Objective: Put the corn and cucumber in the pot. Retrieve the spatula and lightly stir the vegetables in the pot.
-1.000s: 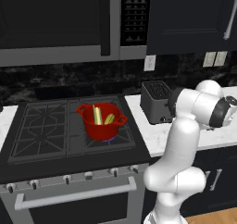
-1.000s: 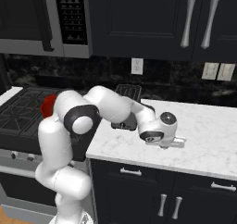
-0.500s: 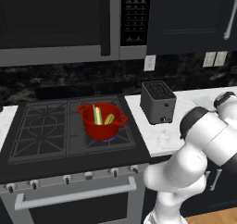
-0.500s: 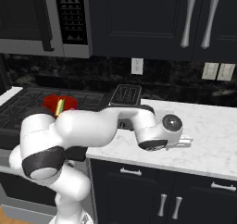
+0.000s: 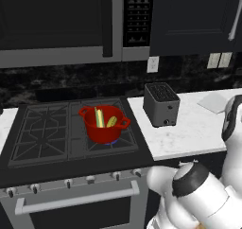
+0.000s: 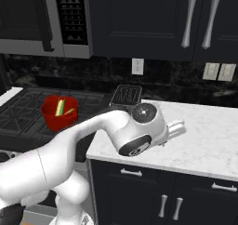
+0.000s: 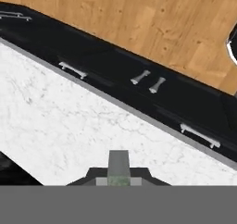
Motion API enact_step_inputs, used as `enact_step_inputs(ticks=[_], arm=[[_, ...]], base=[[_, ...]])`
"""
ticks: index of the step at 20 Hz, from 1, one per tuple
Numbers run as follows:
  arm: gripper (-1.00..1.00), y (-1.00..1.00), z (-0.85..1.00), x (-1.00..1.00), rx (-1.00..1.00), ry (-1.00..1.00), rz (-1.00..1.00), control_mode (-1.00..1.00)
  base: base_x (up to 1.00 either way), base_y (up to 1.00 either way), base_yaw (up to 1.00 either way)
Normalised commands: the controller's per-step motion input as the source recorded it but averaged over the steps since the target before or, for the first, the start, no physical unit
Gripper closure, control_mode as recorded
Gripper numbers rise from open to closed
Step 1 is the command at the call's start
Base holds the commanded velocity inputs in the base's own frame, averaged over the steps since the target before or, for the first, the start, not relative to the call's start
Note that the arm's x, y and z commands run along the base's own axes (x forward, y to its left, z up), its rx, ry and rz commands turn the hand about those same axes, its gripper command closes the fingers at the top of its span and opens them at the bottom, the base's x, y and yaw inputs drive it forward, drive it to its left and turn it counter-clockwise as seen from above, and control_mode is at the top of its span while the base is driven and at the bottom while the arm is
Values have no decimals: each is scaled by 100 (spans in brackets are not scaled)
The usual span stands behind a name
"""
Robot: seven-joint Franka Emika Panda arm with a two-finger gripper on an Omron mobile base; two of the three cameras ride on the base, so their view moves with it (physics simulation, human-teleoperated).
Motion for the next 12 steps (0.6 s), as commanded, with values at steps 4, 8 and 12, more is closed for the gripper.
enact_step_inputs(ticks=[4, 8, 12], arm=[[100, 47, 100, -55, -46, 3, 28, -100], [100, 64, 98, -39, -52, 3, 38, -100], [100, 78, 77, -27, -56, 6, 51, -100]], base=[[0, 0, 0], [0, 0, 0], [0, 0, 0]])
